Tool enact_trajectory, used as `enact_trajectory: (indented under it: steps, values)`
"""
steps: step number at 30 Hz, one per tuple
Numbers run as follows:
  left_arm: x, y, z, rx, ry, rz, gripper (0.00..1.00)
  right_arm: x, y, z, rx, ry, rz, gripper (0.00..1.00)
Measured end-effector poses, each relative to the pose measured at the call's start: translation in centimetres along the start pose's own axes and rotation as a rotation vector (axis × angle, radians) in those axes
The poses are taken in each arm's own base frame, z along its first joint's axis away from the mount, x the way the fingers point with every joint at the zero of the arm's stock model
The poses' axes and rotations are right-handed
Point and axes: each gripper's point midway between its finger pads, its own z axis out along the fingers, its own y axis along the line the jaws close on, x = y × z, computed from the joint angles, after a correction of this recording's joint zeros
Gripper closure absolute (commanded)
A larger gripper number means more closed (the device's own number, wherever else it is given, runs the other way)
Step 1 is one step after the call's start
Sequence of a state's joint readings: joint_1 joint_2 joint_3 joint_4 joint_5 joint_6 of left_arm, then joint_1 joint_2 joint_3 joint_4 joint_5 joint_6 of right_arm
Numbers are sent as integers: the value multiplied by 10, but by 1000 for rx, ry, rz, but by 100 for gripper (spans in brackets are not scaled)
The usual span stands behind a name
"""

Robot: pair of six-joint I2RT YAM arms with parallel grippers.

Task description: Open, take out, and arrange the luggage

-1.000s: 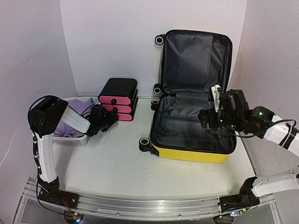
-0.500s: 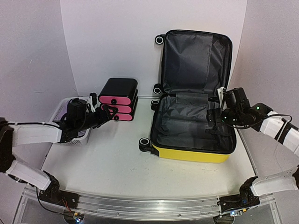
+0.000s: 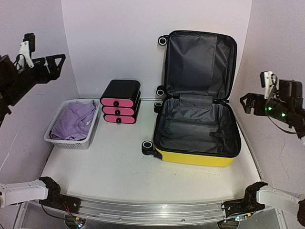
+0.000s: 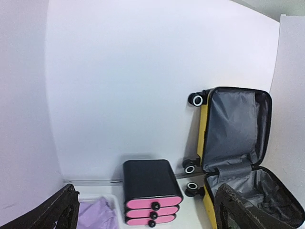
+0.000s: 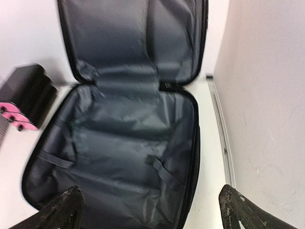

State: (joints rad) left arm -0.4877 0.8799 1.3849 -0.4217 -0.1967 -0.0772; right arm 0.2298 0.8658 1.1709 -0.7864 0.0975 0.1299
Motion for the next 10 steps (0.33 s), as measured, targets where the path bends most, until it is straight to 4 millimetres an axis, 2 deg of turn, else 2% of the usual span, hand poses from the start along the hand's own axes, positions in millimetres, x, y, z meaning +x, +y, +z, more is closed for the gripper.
enact_trajectory:
  steps: [3,5,7,10]
  values:
    - [-9,13,-32,-45,-19,49,1,-22,1,-38,-26,-116,-5,2]
    - [-11,20,-45,-68,-25,64,1,-31,0,-56,-29,-167,-9,2]
    - [-9,23,-50,-79,-16,77,1,-39,-1,-71,-33,-215,-6,2]
    - [-3,24,-49,-86,5,83,1,-38,3,-74,-59,-217,-10,2]
